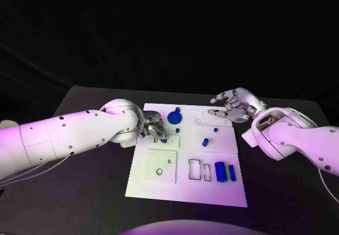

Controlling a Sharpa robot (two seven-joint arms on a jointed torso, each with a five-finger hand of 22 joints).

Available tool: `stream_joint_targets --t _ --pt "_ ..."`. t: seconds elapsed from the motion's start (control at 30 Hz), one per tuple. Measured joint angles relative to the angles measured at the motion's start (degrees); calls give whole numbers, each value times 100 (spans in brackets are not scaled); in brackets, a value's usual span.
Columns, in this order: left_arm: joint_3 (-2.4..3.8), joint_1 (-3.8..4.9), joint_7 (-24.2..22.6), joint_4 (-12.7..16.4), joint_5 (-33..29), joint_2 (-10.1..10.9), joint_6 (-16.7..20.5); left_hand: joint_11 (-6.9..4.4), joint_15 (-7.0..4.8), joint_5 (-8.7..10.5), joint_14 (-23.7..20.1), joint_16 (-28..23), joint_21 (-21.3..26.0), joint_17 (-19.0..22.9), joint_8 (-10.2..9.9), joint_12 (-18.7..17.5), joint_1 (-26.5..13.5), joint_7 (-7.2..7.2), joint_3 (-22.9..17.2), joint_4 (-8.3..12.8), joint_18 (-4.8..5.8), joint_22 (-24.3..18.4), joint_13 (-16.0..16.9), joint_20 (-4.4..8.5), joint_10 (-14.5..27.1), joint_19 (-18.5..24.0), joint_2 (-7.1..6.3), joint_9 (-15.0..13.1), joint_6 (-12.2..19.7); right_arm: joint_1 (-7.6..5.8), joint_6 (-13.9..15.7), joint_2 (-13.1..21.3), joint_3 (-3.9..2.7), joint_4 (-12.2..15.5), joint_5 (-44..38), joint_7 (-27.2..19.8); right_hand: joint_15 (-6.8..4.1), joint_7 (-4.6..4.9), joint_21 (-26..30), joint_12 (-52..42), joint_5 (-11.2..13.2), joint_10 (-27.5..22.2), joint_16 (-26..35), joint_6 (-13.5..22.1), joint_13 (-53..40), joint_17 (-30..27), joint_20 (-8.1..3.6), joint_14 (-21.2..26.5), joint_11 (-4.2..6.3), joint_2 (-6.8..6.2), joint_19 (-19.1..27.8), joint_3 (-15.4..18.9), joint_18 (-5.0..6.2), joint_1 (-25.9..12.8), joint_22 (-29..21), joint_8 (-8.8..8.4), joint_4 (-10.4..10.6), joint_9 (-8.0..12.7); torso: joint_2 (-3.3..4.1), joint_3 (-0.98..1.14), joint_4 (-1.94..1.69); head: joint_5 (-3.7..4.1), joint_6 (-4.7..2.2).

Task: Assemble the parts on the task board

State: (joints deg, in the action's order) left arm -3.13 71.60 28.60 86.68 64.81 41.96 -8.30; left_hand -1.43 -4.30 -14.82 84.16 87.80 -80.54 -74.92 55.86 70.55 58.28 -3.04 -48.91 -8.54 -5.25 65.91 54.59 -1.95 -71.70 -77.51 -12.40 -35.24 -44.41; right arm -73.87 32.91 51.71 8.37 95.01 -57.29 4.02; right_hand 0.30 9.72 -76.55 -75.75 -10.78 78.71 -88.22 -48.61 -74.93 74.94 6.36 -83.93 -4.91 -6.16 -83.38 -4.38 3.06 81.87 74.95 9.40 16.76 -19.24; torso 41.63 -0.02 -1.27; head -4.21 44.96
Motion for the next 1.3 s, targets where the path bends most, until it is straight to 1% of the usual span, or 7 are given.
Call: stream_joint_targets --t 0.2,0.33,0.47,0.67,0.97,1.2,1.3 --pt "0 0 2 -12 -12 -6 0 0 0 0 0 0 0 0 -55 0 -77 2 76 27 0 -1 16 0 0 0 -6 0 -40 0 2 1 0 -1 7 -3 0 0 0 0 -22 0 0 0 0 0 0 0 0 0 0 0 0 0 0 0 0 0 -2 -1 -2 2 -1" --pt "0 0 3 -19 -20 -10 0 0 0 32 0 0 0 0 -103 0 -130 80 294 -104 0 -1 32 0 0 0 -14 -26 -139 0 3 1 0 -3 14 -5 0 0 0 0 -22 0 0 0 0 0 0 0 0 8 0 0 0 -36 -1 0 0 5 -2 -1 -2 2 -2" --pt "-2 0 5 -23 -27 -13 -1 0 0 34 0 0 1 0 -122 0 -138 89 492 -207 -1 1 46 0 0 0 -21 -38 -169 0 4 1 0 -4 21 -6 0 0 22 0 -21 0 0 0 0 -1 12 0 0 14 12 0 0 -60 -1 0 0 4 -3 1 -1 -2 -2" --pt "-6 -5 7 -27 -38 -16 -6 0 0 53 0 0 1 0 -153 0 -159 100 719 -324 0 2 71 0 0 0 2 -55 -220 1 11 2 0 -7 29 -5 0 0 35 0 -21 0 0 0 0 -1 21 0 0 13 20 0 0 -60 -2 0 0 4 -3 1 -1 -3 -4" --pt "-7 -6 9 -34 -45 -16 -18 0 0 53 0 0 1 0 -184 0 -158 100 842 -368 0 10 77 0 1 1 3 -55 -220 2 21 3 0 -11 33 -1 0 0 67 24 -21 0 23 0 1 -1 -1 0 0 -10 42 0 0 -83 -2 0 0 9 -1 3 0 -6 -10" --pt "-9 -8 9 -46 -47 -16 -21 1 1 53 0 0 1 0 -210 0 -158 80 1101 -529 0 10 98 0 1 1 3 -81 -242 4 26 3 0 -15 34 -1 0 0 111 59 -21 -42 46 0 2 -2 20 0 0 -25 62 0 0 -98 -3 0 0 9 2 2 -1 1 -13" --pt "-9 -9 9 -48 -47 -14 -21 1 1 52 0 0 1 0 -210 0 -189 80 1221 -601 0 9 113 0 1 1 35 -92 -241 4 28 2 0 -18 35 -1 0 0 111 59 -21 -42 45 0 2 -2 20 0 0 -25 62 0 0 -97 -3 0 0 9 1 1 -3 2 -13"
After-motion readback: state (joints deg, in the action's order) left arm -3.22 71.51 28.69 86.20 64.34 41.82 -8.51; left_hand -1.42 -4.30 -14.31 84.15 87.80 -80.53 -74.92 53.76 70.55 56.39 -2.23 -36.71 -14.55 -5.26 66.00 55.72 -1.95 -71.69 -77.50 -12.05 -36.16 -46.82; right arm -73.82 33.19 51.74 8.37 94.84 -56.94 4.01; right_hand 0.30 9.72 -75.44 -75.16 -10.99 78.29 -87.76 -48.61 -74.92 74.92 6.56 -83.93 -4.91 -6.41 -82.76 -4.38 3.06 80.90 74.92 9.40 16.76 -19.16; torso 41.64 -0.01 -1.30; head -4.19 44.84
